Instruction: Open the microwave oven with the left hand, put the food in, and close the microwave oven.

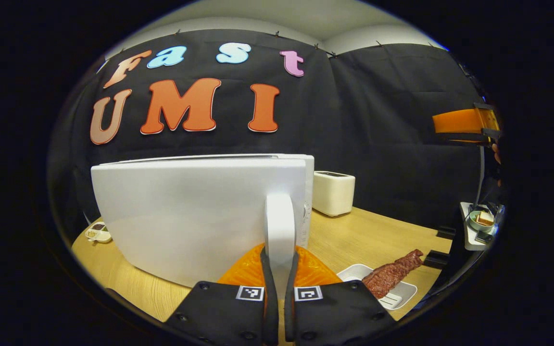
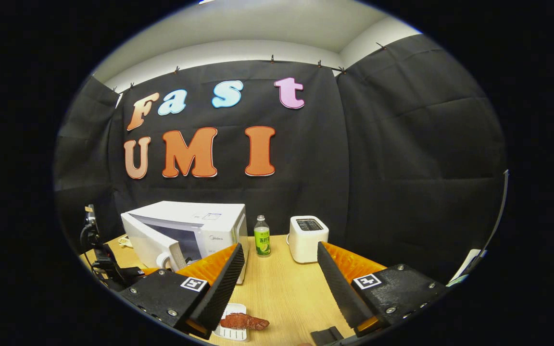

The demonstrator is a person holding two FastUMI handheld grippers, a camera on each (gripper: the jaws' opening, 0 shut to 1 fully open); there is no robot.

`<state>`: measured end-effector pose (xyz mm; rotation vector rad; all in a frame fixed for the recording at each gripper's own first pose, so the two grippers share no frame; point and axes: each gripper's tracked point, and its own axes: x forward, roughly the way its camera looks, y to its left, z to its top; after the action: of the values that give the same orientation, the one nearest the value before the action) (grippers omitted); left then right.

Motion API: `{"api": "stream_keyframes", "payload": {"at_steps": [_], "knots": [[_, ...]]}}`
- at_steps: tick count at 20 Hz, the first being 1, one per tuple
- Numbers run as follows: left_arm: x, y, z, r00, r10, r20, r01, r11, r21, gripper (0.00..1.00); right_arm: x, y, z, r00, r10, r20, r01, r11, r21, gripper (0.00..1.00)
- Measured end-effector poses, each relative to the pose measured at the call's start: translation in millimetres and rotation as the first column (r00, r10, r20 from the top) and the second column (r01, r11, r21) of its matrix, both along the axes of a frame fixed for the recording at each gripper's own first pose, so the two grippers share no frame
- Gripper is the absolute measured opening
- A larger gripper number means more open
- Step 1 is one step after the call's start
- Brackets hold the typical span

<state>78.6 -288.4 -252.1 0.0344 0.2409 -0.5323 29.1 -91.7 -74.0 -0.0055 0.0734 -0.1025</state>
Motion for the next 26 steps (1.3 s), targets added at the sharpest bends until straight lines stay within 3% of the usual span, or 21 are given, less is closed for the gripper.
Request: {"api": "stream_keyframes", "payload": {"at_steps": [14,19,20,21,22,23,26], "knots": [[-74,96,12,1.0,0.025,-0.004,-0.025,1.0,0.006,0.12,-28,73,-18,0.996,0.092,-0.021,-0.092,0.996,-0.019,0.95],[-105,155,33,0.991,0.107,0.083,-0.111,0.993,0.048,0.27,-36,92,-7,0.993,0.121,0.009,-0.121,0.993,0.005,0.94],[-107,171,50,0.981,0.149,0.124,-0.157,0.986,0.054,0.24,-36,94,-7,0.992,0.124,0.01,-0.124,0.992,0.011,0.94],[-111,188,62,0.97,0.178,0.165,-0.19,0.98,0.061,0.54,-36,97,-6,0.992,0.126,0.01,-0.126,0.992,0.015,0.95],[-111,198,72,0.962,0.195,0.191,-0.21,0.976,0.06,0.65,-36,99,-7,0.992,0.13,0.009,-0.13,0.991,0.017,0.95],[-115,204,80,0.96,0.202,0.193,-0.216,0.975,0.05,0.87,-35,102,-6,0.991,0.132,0.009,-0.132,0.991,0.017,0.95],[-126,230,101,0.953,0.258,0.157,-0.26,0.966,-0.012,0.92,-36,108,-7,0.991,0.136,0.007,-0.136,0.99,0.02,0.95]]}}
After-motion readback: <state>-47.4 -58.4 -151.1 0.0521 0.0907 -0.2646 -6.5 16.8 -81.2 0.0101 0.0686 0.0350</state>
